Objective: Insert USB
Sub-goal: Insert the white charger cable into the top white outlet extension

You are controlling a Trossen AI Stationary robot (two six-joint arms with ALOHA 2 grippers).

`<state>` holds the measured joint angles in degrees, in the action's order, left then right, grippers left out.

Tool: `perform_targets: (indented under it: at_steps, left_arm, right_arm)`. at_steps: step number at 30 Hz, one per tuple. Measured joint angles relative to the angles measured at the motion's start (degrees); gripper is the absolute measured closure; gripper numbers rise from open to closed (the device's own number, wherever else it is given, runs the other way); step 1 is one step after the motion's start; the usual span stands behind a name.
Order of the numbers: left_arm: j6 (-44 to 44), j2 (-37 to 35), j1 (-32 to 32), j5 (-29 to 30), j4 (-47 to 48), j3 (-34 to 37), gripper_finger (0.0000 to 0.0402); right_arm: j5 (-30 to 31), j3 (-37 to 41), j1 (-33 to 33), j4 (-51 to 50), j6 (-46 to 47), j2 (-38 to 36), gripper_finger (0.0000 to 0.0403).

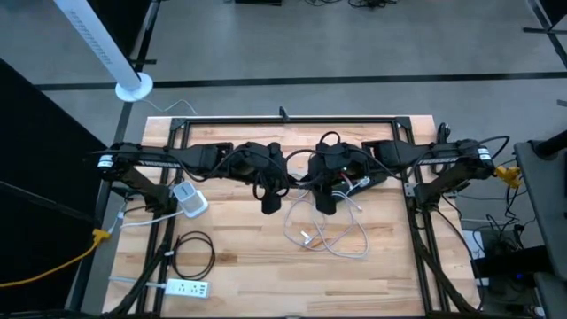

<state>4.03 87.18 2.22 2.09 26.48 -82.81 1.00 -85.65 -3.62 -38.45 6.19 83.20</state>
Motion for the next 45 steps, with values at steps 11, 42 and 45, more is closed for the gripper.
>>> perform_targets:
  at_steps: [11, 42, 45]
  left_arm:
    - [-0.35, -0.11, 0.00, -0.09, 0.30, -0.02, 0.0400]
    - [-0.57, -0.50, 0.00, -0.17, 0.04, -0.02, 0.0400]
    - [-0.57, -0.50, 0.00, -0.16, 0.07, -0.02, 0.0400]
  right_arm:
    - [0.04, 0.00, 0.00, 0.43, 0.97, -0.13, 0.0350]
    - [0.09, -0.02, 0.00, -0.27, 1.48, -0.13, 0.0356]
    - [0.06, -0.02, 0.00, -0.21, 1.57, -0.13, 0.0385]
